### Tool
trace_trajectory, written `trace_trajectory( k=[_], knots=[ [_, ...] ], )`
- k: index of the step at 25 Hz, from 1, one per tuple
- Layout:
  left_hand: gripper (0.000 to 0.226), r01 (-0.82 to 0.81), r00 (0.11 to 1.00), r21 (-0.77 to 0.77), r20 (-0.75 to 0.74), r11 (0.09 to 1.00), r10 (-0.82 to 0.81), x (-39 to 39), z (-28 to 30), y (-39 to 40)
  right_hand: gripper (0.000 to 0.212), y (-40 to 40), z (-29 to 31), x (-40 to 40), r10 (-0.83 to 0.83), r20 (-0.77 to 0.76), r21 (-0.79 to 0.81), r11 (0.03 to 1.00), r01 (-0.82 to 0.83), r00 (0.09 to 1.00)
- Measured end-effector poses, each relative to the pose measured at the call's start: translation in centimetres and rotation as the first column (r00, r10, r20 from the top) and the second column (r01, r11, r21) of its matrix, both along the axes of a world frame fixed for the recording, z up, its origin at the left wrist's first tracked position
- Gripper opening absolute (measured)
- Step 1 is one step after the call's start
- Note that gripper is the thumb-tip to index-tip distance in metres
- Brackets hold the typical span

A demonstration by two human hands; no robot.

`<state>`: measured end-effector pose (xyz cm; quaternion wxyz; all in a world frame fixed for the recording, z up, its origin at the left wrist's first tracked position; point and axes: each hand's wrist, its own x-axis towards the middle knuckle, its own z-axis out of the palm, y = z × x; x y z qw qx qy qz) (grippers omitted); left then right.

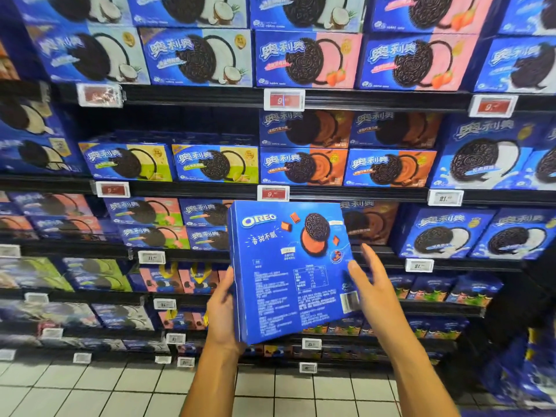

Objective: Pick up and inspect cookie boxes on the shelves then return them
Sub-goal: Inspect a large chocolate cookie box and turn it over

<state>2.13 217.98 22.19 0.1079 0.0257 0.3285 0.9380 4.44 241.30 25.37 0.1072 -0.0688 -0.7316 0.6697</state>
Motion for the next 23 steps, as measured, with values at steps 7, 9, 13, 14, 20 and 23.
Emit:
trace_trajectory(
  k=[7, 9, 13, 14, 20, 23],
  knots=[
    [0.058, 0.113, 0.994, 0.032, 0.01, 0.993, -0.113, -0.4, -0.3, -0.4, 0.034, 0.3, -0.2, 1.1, 0.079, -0.004, -0.191, 0.978, -0.078, 0.997],
    [0.049, 0.09, 0.996, -0.068, 0.011, 0.994, -0.089, -0.8, 0.2, -0.6, 0.031, 0.6, 0.1, 1.1, 0.033, -0.036, -0.202, 0.979, -0.04, 0.999],
    [0.038, -0.014, 0.994, -0.294, -0.111, 0.956, -0.019, -1.7, 0.6, -0.6, 0.038, 1.1, 0.7, 0.8, 0.011, -0.098, -0.182, 0.983, -0.029, 0.995],
    [0.039, -0.037, 0.992, -0.319, -0.123, 0.947, -0.003, -1.8, 0.7, -0.4, 0.04, 1.1, 0.7, 0.7, 0.014, -0.106, -0.179, 0.983, -0.032, 0.994],
    [0.051, -0.06, 0.997, -0.349, -0.075, 0.935, 0.036, -1.6, 0.9, -0.3, 0.045, 0.8, 0.7, 0.4, 0.01, -0.106, -0.205, 0.978, -0.032, 0.994],
    [0.063, -0.06, 0.993, -0.396, -0.119, 0.916, 0.014, -1.6, 1.2, -0.5, 0.04, 0.7, 0.6, 0.2, 0.021, -0.089, -0.206, 0.978, -0.039, 0.996]
  ],
)
